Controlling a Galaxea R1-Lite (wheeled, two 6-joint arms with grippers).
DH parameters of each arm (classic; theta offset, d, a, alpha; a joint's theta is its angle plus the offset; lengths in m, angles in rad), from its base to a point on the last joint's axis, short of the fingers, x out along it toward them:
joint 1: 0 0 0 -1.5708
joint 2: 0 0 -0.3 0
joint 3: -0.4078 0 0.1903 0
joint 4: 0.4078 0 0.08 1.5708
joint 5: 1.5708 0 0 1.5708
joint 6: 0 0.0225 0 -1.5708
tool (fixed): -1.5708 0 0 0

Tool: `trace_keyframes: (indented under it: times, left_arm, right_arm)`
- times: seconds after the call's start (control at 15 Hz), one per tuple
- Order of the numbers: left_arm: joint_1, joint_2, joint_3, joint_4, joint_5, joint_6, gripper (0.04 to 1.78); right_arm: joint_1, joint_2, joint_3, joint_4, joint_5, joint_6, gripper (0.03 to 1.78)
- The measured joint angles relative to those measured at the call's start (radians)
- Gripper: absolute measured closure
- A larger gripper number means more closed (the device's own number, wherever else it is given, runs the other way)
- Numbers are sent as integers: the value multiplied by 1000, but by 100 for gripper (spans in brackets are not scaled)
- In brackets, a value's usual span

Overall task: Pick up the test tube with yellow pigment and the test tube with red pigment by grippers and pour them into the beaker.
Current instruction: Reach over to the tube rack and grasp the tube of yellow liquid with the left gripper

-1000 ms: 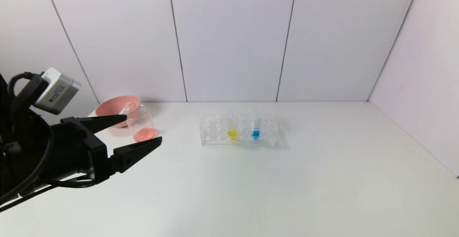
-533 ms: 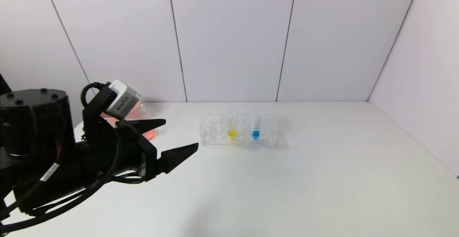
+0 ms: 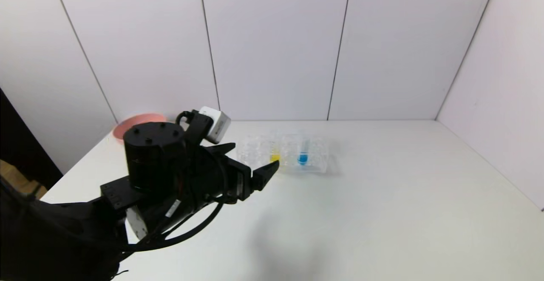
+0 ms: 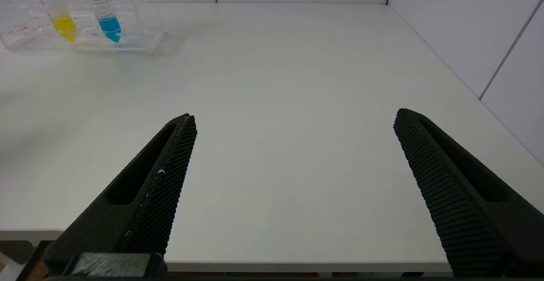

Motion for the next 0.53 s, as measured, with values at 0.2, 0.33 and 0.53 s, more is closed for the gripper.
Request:
trace_keyframes:
  times: [0.2,0.33,0.53]
  left_arm:
    - [-48,100,-55,-30,153,-17,5]
    - [-60,168,-85,-79,221,-17,5]
    - [-64,267,-124,-188,293,-7,5]
  right_arm:
    - [0,0,0,0,0,0,11]
    - [0,0,0,0,0,0,11]
    - [0,0,0,0,0,0,11]
